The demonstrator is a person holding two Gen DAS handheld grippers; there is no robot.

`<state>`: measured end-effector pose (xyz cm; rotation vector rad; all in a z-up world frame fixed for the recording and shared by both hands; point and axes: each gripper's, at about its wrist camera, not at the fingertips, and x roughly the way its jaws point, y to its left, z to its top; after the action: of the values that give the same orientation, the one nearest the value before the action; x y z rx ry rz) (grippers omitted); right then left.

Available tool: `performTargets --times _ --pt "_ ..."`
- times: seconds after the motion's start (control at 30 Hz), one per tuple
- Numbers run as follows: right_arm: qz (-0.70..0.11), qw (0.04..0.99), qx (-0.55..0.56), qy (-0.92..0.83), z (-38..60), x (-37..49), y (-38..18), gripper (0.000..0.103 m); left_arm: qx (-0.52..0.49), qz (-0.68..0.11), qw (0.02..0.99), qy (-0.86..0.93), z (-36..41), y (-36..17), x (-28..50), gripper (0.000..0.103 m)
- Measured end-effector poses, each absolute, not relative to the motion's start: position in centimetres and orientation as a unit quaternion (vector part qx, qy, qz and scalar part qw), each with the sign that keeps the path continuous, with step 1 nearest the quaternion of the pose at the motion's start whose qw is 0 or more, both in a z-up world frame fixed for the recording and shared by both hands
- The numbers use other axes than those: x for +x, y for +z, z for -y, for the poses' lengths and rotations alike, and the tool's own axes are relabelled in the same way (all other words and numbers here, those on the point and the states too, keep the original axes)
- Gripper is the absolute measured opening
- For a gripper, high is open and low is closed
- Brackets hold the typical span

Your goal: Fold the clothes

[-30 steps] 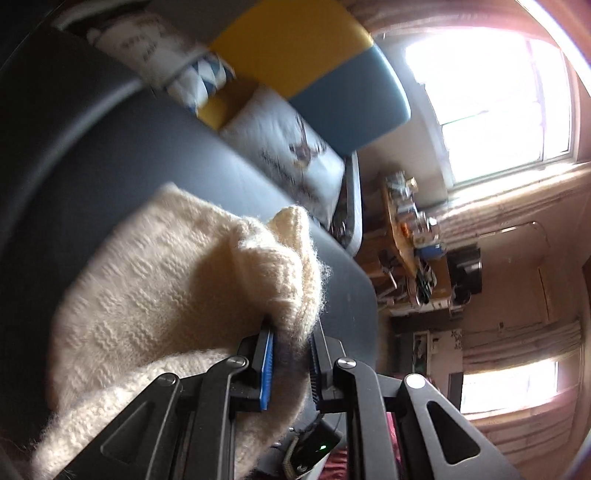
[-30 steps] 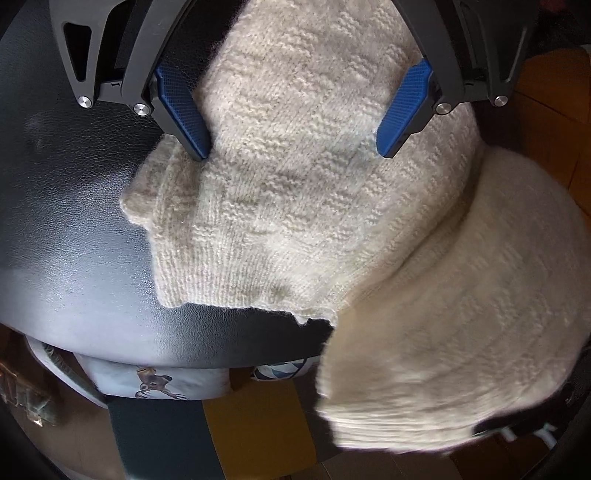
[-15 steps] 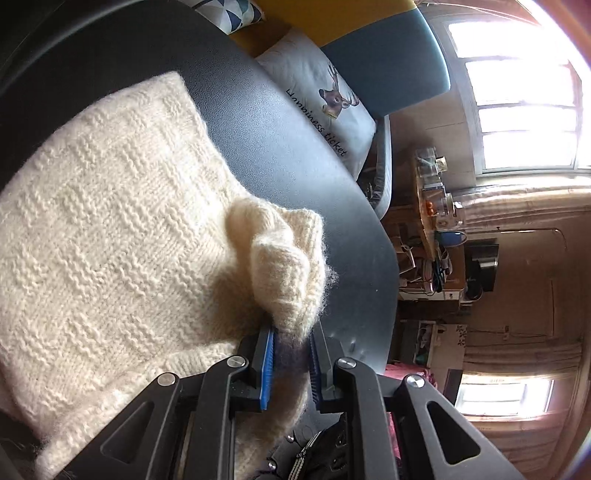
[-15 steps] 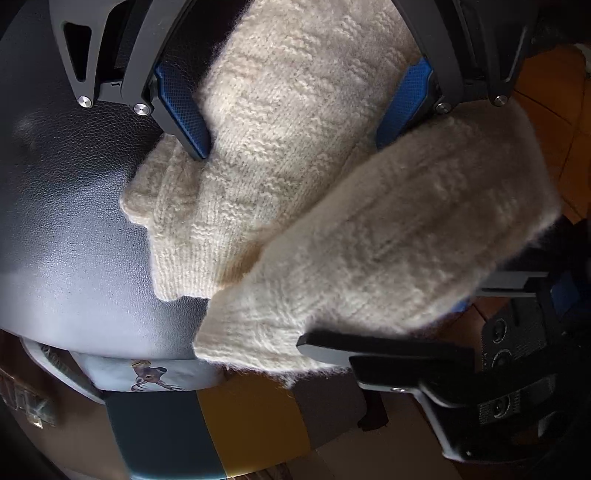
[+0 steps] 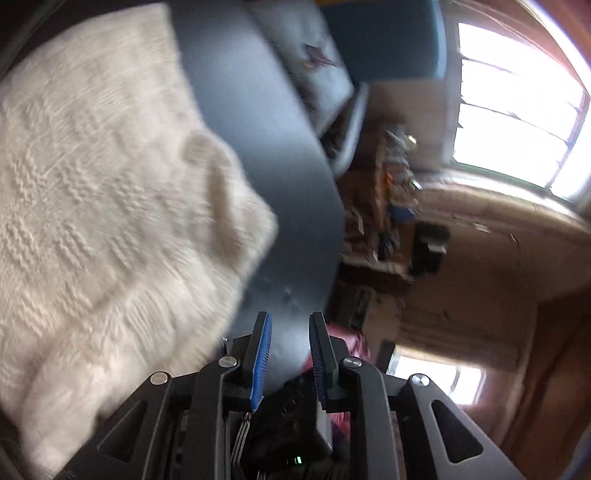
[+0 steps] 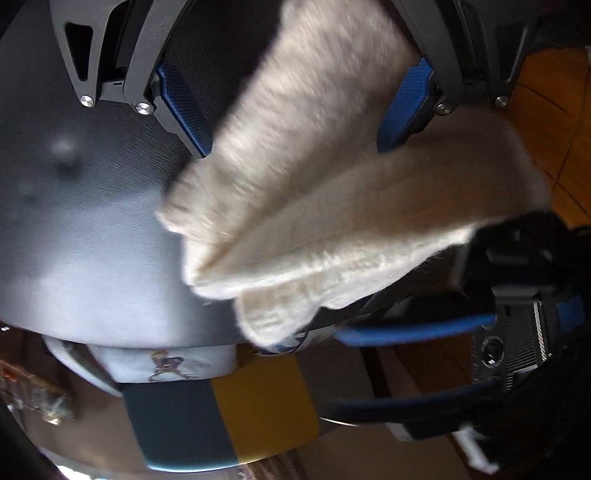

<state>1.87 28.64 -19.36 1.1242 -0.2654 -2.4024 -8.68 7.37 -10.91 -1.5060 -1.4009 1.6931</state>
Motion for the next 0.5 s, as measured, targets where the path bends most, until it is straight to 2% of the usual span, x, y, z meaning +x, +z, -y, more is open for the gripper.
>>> performTargets --times 0.13,0.23,0.37,0.5 --pt "0.115 0.248 0.395 -0.877 -29.9 4.0 -17.2 0.092 -0.515 0.484 0.267 0.655 -3.0 -7.6 -8.0 0.023" --pt "0.108 0.296 0.381 -0.869 -29.0 5.5 -15.0 0.092 -0.486 0.449 0.232 0.713 2.4 -6.4 -7.9 0.024" --pt "0.078 0.373 0.379 -0.843 -25.2 7.2 -12.0 0.092 -0.477 0.424 0.177 0.75 8.0 -8.8 -6.9 0.024" --pt "0.051 0.395 0.432 -0.809 -20.5 5.4 -11.7 0.092 -0.472 0.402 0.15 0.77 11.1 -11.9 -5.7 0.024"
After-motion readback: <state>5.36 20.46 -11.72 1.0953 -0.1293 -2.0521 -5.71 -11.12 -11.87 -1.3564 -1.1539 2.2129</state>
